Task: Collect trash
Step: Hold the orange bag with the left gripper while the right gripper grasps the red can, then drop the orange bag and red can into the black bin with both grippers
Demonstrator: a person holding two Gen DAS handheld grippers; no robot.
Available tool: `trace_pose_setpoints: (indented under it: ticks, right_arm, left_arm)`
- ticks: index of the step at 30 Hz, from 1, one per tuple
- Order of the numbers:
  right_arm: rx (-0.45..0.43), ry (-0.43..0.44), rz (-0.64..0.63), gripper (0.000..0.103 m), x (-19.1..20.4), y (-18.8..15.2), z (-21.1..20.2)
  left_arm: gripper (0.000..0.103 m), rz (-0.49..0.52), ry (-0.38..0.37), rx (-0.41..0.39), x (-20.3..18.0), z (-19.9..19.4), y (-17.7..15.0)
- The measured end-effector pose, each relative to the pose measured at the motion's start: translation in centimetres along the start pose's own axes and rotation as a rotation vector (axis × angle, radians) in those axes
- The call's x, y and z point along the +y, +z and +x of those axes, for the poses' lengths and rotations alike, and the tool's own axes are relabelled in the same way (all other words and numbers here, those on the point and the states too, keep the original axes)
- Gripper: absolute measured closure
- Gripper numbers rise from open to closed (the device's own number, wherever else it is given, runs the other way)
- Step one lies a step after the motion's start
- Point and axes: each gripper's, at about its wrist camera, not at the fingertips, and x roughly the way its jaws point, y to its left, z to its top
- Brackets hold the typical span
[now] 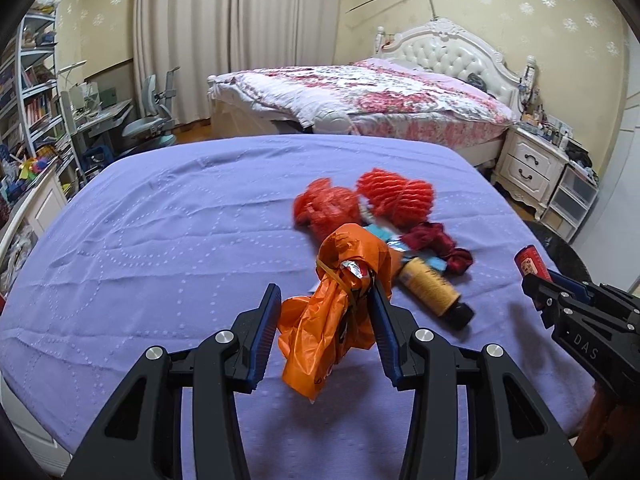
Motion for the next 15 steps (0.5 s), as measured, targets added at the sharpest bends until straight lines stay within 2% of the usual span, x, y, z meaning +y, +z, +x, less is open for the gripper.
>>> trace_pose_setpoints:
  ticks: [15]
  right_arm:
    - [-0.089, -0.191, 0.150, 0.080, -9.9, 1.2, -2.3]
  left_arm:
    - [0.058, 0.139, -0.174, -0.065, -10.6, 0.9, 3.1]
